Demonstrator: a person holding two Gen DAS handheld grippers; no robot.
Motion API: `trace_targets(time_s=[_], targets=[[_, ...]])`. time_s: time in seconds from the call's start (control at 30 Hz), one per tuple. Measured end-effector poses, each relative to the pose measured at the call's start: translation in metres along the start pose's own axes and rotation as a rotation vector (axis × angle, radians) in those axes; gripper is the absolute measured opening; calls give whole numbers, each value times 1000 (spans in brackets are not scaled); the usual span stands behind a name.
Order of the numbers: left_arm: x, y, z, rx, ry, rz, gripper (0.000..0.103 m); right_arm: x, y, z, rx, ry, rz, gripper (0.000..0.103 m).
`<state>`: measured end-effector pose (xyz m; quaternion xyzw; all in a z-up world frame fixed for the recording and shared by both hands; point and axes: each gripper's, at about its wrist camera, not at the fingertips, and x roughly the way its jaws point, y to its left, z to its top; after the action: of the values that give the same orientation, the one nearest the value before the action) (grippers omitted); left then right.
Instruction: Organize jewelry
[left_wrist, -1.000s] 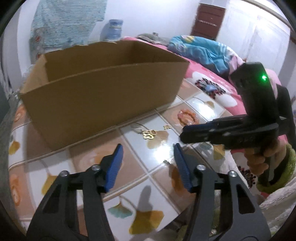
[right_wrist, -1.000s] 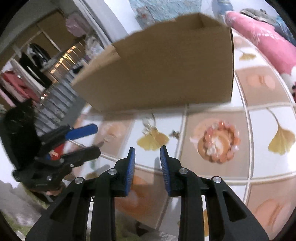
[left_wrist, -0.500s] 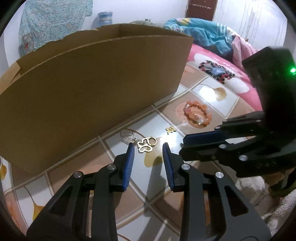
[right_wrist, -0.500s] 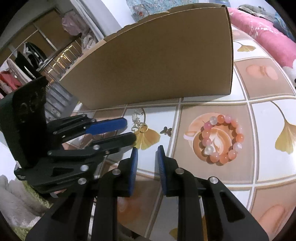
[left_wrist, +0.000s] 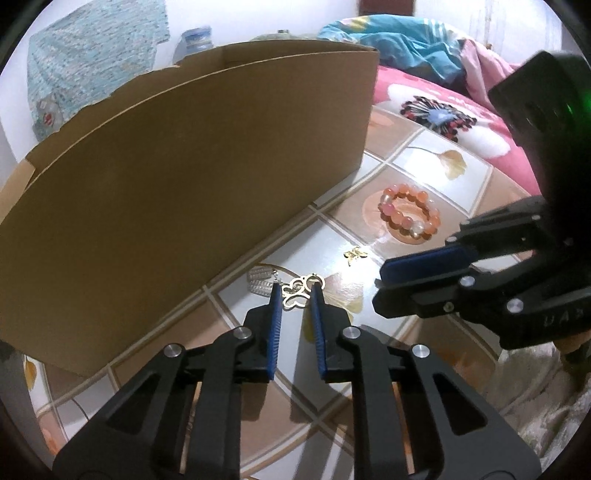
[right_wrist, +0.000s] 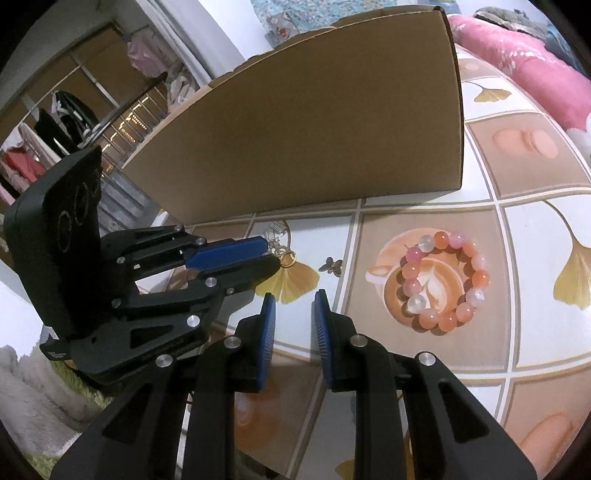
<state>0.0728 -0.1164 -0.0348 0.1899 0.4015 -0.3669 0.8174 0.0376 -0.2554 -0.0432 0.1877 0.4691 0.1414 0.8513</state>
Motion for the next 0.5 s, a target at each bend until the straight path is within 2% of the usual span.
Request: trace_targets(time_s=[0.43,0.47,0.5], targets=[[2,-2,1,2,2,-4,13,-5,-4,1,9,-8,1,22],[0,-1,0,0,-1,-5,12,-6,-3,1,9,-10,1,22],[-1,-1,-1,-2,-1,-5,3,-8,-2,0,8,-13,1,22]])
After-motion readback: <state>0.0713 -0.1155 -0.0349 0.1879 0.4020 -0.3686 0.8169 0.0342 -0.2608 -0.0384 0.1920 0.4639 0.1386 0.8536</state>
